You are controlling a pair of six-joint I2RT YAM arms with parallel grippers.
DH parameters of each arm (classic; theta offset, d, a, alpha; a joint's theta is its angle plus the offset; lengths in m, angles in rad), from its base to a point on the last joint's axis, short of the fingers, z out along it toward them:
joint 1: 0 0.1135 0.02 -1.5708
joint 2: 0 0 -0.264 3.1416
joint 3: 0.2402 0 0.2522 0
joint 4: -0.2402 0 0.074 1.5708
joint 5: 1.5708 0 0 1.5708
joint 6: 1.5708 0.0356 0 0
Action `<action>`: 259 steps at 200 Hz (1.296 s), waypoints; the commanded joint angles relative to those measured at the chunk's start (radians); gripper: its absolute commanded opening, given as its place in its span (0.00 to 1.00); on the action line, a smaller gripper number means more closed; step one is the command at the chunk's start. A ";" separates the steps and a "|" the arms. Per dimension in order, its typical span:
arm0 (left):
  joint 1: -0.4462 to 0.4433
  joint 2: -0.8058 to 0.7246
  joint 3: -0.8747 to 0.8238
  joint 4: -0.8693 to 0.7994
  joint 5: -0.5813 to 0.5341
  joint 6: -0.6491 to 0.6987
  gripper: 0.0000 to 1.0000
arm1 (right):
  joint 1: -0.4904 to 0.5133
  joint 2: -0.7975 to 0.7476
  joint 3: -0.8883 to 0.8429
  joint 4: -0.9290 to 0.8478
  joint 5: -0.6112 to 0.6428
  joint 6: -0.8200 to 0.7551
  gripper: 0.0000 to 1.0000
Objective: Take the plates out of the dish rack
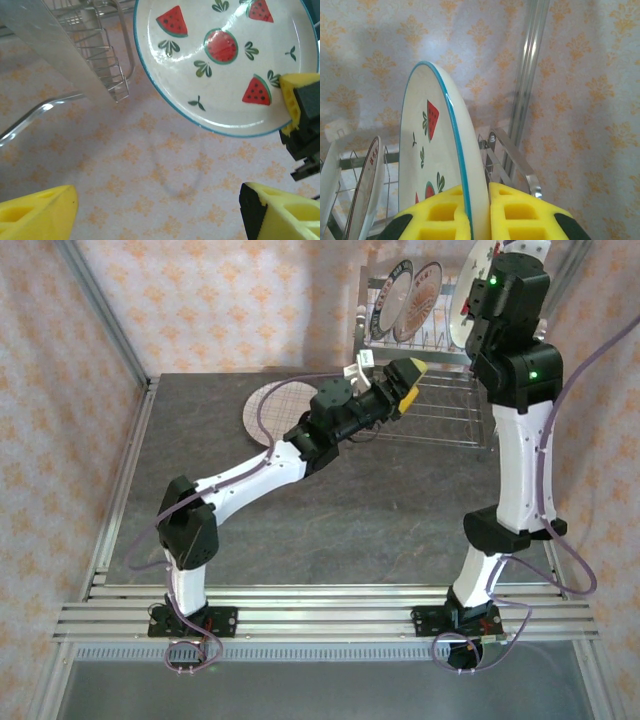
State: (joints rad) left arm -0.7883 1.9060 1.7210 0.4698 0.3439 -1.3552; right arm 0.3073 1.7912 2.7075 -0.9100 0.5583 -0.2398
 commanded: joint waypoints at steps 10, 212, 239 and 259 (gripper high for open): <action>-0.021 0.073 0.098 0.091 0.010 -0.062 0.83 | 0.004 -0.103 -0.008 0.029 0.007 0.075 0.00; -0.066 0.268 0.279 0.243 0.028 -0.213 0.61 | 0.004 -0.346 -0.240 -0.194 -0.187 0.321 0.00; -0.065 0.241 0.233 0.268 0.018 -0.211 0.56 | -0.003 -0.346 -0.250 -0.202 -0.208 0.333 0.00; -0.065 0.223 0.197 0.282 0.018 -0.209 0.49 | -0.017 -0.355 -0.276 -0.196 -0.234 0.348 0.00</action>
State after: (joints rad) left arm -0.8444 2.1811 1.9579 0.6827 0.3588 -1.5646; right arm 0.3042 1.4853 2.4386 -1.2079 0.3500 0.0559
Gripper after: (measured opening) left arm 0.533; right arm 0.106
